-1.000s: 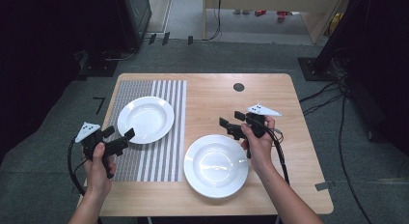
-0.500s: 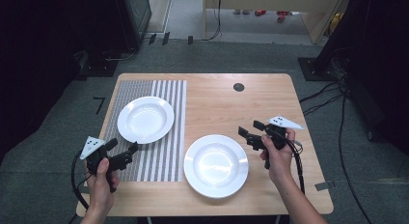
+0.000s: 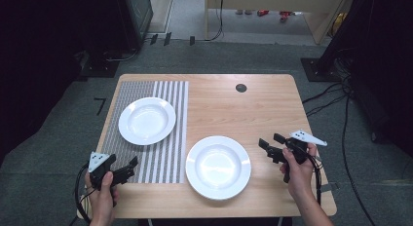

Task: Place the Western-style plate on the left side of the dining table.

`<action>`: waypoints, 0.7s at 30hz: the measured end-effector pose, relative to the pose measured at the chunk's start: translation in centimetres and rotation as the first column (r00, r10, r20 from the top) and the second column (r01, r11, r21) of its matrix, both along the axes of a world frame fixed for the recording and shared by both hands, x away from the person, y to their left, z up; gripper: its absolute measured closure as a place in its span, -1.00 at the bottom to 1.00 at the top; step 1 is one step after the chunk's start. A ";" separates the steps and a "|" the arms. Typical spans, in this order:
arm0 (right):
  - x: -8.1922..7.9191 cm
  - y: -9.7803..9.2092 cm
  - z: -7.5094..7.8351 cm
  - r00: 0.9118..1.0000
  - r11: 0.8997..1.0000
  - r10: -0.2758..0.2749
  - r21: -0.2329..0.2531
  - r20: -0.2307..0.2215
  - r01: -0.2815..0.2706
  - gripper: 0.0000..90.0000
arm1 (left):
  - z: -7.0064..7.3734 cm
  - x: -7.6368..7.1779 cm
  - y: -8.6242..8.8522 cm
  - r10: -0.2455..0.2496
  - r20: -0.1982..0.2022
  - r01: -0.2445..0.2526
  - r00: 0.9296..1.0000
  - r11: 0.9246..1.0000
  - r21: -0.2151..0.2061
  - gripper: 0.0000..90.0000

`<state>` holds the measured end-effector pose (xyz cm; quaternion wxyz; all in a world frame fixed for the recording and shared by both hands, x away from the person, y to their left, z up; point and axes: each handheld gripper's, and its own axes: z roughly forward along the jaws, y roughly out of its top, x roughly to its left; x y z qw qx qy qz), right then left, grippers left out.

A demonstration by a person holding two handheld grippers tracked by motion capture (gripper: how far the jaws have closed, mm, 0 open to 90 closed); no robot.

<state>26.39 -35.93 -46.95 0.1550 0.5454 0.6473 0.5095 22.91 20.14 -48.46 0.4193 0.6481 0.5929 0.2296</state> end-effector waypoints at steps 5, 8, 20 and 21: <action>-0.8 -1.9 -1.0 0.999 0.999 -0.043 -0.003 -0.013 0.043 -0.48 | -1.1 -0.3 0.3 0.019 -0.018 -0.018 1.000 0.998 0.057 -0.69; -1.2 -2.9 -1.5 0.997 0.998 -0.068 -0.011 -0.025 0.067 -0.48 | -1.6 -0.3 0.4 0.030 -0.035 -0.026 0.999 0.995 0.095 -0.69; -2.8 -6.2 -3.2 0.988 0.988 -0.143 -0.064 -0.065 0.138 -0.48 | -3.1 0.3 0.7 0.053 -0.103 -0.034 0.993 0.984 0.177 -0.69; -3.0 -6.4 -3.3 0.987 0.987 -0.146 -0.070 -0.067 0.142 -0.48 | -3.1 0.3 0.6 0.050 -0.107 -0.030 0.993 0.983 0.180 -0.69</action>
